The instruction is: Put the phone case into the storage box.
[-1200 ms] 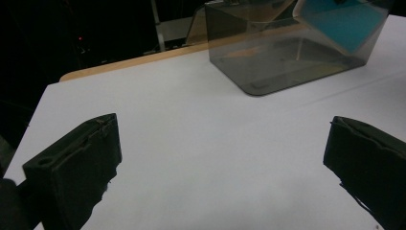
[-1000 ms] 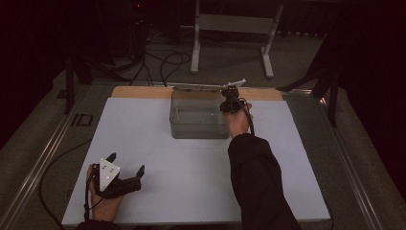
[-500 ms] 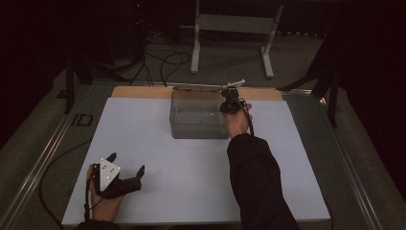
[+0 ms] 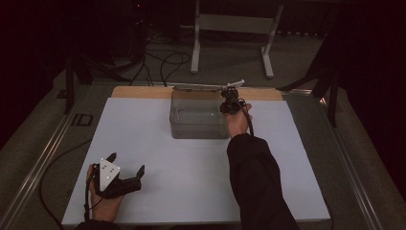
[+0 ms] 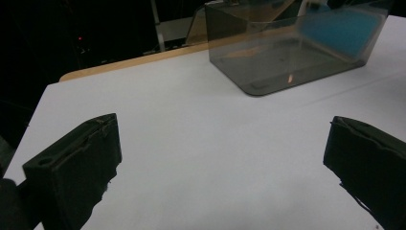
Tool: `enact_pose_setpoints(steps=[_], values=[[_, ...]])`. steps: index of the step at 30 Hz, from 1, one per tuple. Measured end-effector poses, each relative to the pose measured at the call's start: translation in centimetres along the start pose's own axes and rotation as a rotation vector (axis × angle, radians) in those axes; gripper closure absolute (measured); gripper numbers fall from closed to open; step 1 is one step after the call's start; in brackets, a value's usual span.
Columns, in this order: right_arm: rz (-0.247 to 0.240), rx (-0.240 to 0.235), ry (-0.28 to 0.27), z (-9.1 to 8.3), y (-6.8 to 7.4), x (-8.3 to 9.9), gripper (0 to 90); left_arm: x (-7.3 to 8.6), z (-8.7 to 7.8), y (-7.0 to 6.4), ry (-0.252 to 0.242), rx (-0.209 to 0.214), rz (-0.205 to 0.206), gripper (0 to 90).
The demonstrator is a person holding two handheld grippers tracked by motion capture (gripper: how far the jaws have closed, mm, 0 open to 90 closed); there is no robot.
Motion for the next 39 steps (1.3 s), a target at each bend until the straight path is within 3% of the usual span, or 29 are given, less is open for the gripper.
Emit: enact_pose_setpoints(steps=[26, 39], values=[[0.010, 0.037, -0.016, -0.33, 0.16, 0.28, 80.2, 0.01, 0.03, -0.06, 0.001, 0.001, 0.003, 0.1], [-0.010, 0.022, -0.041, -0.76, 0.81, 0.19, 68.0, -0.02, 0.06, -0.13, 0.000, 0.001, 0.004, 0.1]])
Point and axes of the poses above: each handheld gripper's, and its own axes: z roughly forward along the jaws, x roughly out of its underside, y roughly to its left, the point moved 7 cm from there along z, roughly forward along the jaws, and after that the axes turned 12 degrees about -x, right-handed, at the moved point
